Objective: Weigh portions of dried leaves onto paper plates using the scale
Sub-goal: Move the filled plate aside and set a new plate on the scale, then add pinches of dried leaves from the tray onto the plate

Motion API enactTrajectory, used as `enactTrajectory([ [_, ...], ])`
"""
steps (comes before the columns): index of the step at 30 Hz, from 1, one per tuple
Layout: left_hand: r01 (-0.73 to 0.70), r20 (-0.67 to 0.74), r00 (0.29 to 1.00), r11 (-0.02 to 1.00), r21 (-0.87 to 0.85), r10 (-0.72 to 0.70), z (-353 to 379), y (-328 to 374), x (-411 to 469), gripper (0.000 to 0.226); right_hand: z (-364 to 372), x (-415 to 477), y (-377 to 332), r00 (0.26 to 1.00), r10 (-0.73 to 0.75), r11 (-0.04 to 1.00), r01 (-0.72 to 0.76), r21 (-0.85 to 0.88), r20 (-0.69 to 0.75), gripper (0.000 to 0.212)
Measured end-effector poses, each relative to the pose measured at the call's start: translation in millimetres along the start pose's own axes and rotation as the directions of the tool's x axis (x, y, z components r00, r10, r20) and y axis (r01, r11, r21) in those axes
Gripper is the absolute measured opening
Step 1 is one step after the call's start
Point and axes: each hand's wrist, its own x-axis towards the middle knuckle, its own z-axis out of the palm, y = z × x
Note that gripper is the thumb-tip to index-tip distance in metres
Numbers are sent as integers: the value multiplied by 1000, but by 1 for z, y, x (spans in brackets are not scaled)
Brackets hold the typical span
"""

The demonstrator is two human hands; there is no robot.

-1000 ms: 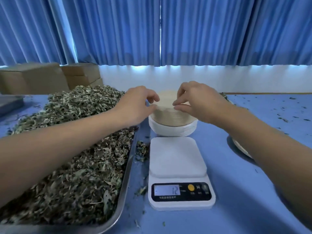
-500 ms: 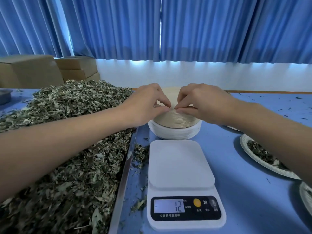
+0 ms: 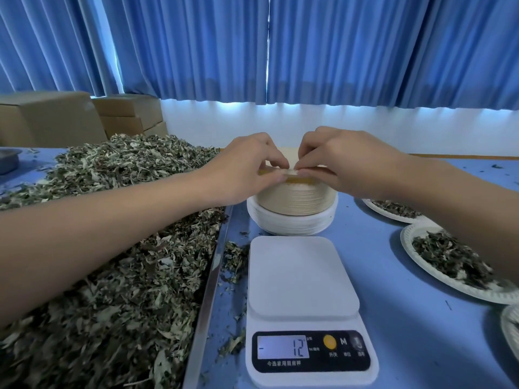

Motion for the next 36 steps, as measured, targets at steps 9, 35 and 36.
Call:
enactTrajectory([
  [9, -65, -13, 998, 997, 42, 66, -22, 19, -11, 16, -20, -15, -14, 997, -4, 1000, 5, 16, -80, 29],
  [35, -89, 122, 987, 990, -113, 103, 8, 56, -139, 27, 65, -142, -106, 754, 519, 825, -317, 468, -404, 28],
  [36, -43, 63, 997, 989, -141, 52, 6, 52, -138, 25, 67, -140, -100, 667, 668, 698, -409, 588, -330, 29],
])
